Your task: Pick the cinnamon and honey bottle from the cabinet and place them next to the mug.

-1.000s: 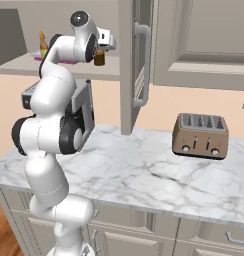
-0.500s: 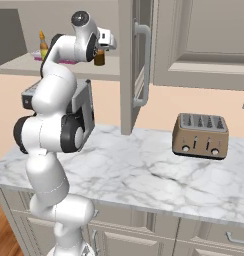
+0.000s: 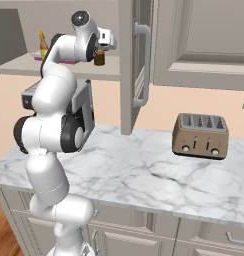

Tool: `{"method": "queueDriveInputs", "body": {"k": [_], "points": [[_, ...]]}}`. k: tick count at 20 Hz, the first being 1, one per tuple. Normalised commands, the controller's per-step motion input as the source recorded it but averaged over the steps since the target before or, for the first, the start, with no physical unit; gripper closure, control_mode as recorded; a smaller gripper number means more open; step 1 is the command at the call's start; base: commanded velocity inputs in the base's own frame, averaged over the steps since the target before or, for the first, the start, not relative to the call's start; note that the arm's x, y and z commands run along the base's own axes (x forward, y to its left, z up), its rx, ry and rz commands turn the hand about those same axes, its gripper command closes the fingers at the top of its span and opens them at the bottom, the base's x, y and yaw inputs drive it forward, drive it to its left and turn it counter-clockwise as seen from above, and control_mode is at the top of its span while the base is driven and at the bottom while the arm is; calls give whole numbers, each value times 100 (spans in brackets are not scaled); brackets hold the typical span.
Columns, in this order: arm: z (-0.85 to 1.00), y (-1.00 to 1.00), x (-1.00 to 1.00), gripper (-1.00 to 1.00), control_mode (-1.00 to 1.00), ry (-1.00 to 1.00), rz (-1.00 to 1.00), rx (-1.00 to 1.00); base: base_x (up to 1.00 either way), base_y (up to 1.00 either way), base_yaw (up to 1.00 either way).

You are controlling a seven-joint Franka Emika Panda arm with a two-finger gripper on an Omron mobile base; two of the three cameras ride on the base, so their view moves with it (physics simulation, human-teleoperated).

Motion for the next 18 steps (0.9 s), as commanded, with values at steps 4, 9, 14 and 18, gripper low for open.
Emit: {"method": "queueDriveInputs", "body": {"k": [4, 9, 14, 18], "points": [[0, 0, 0, 100, -100, 0, 0, 0, 0, 0, 0], [0, 0, -4, 100, -100, 0, 0, 0, 0, 0, 0], [0, 0, -68, 100, -100, 0, 0, 0, 0, 0, 0], [0, 0, -99, 100, -100, 0, 0, 2, 0, 0, 0]]}}
